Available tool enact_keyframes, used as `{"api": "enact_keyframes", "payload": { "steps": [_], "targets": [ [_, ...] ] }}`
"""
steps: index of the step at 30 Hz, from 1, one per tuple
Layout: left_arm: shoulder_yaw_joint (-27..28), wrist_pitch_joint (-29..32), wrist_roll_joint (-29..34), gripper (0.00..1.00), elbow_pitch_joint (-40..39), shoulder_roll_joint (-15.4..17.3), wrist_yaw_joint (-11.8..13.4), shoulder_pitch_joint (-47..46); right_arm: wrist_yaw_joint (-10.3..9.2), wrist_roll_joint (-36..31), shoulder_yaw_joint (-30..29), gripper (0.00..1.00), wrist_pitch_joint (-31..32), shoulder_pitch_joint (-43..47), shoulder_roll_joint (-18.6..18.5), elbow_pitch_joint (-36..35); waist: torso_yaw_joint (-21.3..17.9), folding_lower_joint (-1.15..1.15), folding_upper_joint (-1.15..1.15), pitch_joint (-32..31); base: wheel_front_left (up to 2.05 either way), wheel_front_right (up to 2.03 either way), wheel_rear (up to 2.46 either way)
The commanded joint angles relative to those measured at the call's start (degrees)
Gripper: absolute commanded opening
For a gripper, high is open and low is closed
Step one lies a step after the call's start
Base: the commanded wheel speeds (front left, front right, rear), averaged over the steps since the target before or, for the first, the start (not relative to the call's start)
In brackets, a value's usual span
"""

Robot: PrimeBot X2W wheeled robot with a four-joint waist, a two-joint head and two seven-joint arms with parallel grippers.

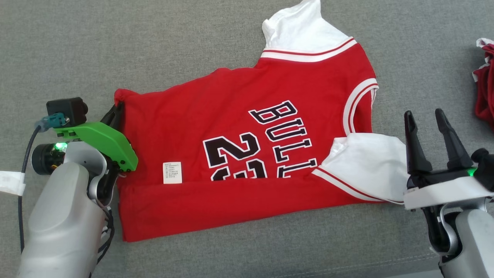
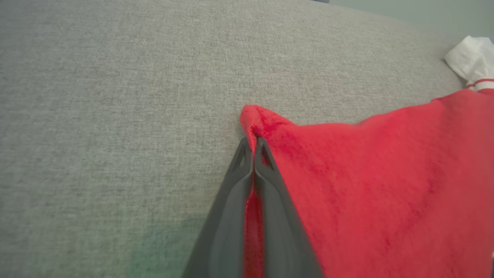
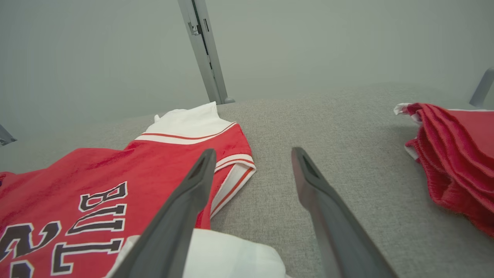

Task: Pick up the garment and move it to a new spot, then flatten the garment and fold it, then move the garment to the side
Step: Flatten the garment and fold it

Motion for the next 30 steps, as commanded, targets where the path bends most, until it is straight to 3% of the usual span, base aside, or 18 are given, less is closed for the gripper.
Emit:
{"api": "enact_keyframes", "payload": {
  "steps": [1, 6, 12, 22, 30],
  "targets": [
    [-0.3, -0.7, -0.4, 0.0, 0.5, 0.4, -0.2, -1.3, -0.03, 0.7, -0.5, 1.0, -0.3, -1.9, -0.8, 0.6, 0.3, 0.0, 0.0, -0.3, 0.0, 0.0, 0.0],
    [-1.7, -2.7, -0.6, 0.0, 1.5, 0.1, -0.4, -2.4, -0.04, 1.8, -1.2, 1.0, -0.3, -9.6, -3.8, 4.1, 1.2, 0.0, 0.0, -0.4, 0.0, 0.0, 0.0],
    [-4.6, -3.2, -0.8, 0.0, 2.1, -2.2, -0.4, -5.1, -0.03, 3.4, 0.7, 1.0, -0.2, -22.1, -7.8, 14.6, 4.9, 0.0, 0.0, 1.2, 0.0, 0.0, 0.0],
    [-12.4, -3.4, -2.3, 0.0, 1.3, -7.3, -0.4, -10.7, -0.06, 8.3, 12.4, 1.0, 5.9, -41.0, -13.3, 34.1, 14.4, 0.0, 0.0, 5.9, 0.0, 0.0, 0.0],
    [-18.9, -4.9, -5.0, 0.0, 1.7, -9.6, -0.4, -14.4, -0.06, 12.4, 19.5, 1.0, 8.9, -48.2, -18.0, 42.8, 20.2, 0.0, 0.0, 9.3, 0.0, 0.0, 0.0]
  ]
}}
